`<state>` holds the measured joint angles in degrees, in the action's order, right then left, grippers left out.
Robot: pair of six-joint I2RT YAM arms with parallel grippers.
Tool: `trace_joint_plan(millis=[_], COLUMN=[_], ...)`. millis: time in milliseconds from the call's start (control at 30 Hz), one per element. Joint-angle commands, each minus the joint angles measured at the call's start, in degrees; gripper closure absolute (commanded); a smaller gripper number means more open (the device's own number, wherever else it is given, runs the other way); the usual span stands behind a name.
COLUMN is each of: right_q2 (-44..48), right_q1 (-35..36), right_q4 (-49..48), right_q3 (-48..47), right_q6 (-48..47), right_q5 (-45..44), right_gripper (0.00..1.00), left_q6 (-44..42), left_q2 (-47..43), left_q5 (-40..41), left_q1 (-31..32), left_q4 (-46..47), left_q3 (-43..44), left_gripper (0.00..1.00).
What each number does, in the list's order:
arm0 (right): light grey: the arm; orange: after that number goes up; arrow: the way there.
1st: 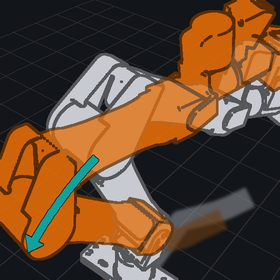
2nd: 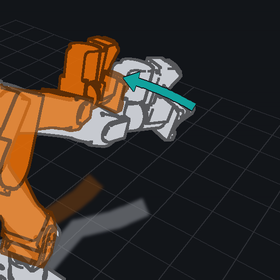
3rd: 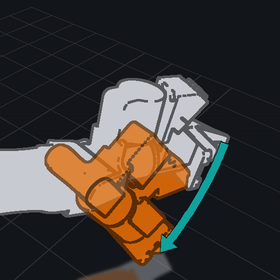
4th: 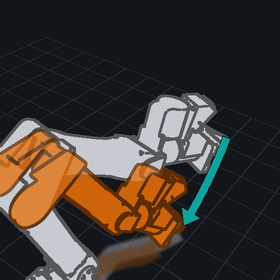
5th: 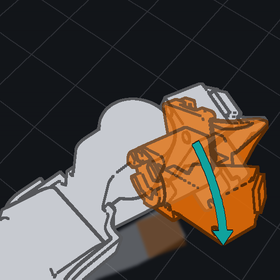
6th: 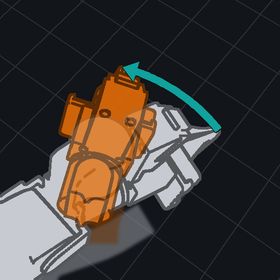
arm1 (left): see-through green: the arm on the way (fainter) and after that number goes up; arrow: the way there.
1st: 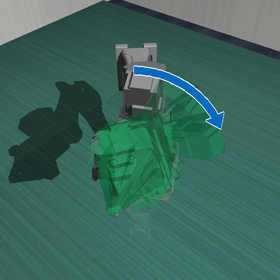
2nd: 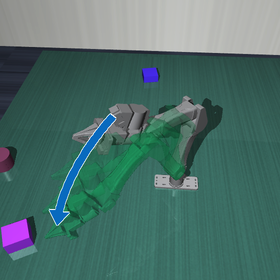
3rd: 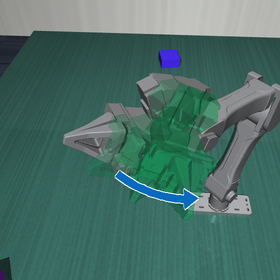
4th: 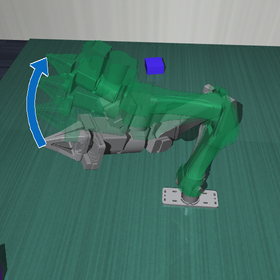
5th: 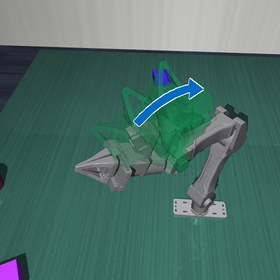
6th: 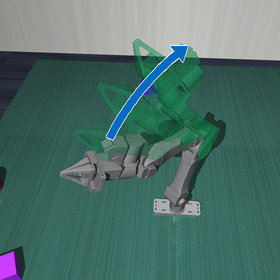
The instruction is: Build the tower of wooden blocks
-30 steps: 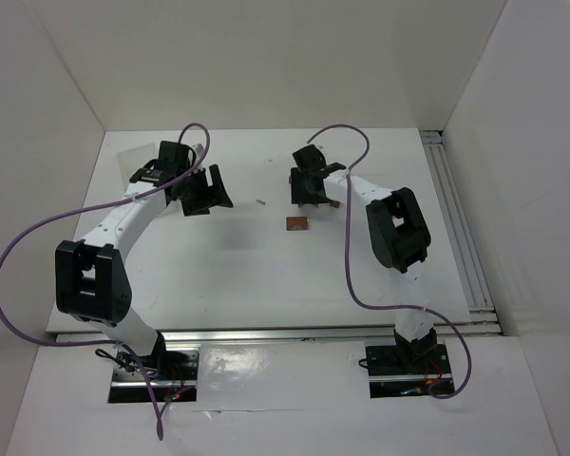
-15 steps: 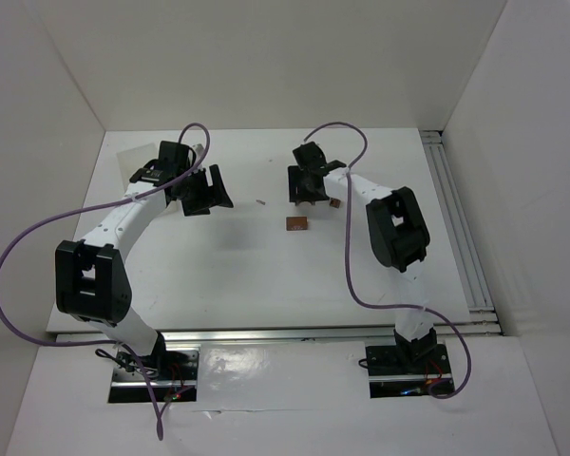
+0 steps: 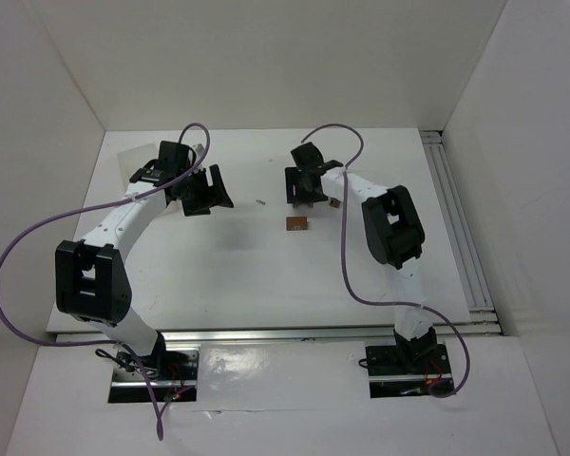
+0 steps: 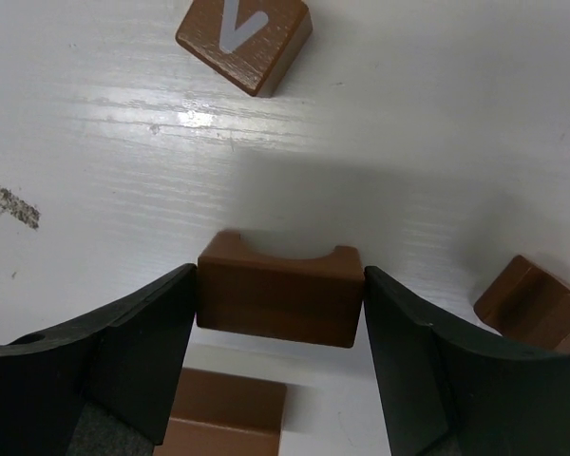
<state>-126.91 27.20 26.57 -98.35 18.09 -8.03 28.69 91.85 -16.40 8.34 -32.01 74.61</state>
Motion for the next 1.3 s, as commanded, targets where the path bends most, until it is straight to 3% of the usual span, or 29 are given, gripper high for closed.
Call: trace_joint_plan(millis=[0, 267, 400, 600, 1267], right_q2=[1.8, 8.6, 13.1, 15.3, 12.7], right_q1=[-0.3, -1.4, -5.6, -11.5, -12.6], right_q4=[1.3, 3.1, 1.8, -0.1, -5.0], right_q3=[-3.8, -6.9, 1.8, 11.5, 13.8], right_q6=[-1.5, -2.0, 1.0, 5.3, 7.2], right_q5=[-0.4, -5.9, -11.1, -3.6, 2.5], right_gripper=[0.23, 0.22, 0.22, 0.15, 0.18], left_q6=[-0.2, -0.2, -0.2, -0.2, -0.2], left_q2=[-1.0, 0.1, 0.1, 0.1, 0.1], left_q5=[-0.9, -0.9, -1.4, -1.4, -0.9], left_q1=[-0.3, -0.3, -0.3, 0.2, 0.7], left_q4=[0.9, 0.9, 0.9, 0.9, 0.9], left_q3=[1.3, 1.9, 1.9, 1.9, 0.8], left_gripper=[0.16, 0.16, 0.16, 0.16, 0.16])
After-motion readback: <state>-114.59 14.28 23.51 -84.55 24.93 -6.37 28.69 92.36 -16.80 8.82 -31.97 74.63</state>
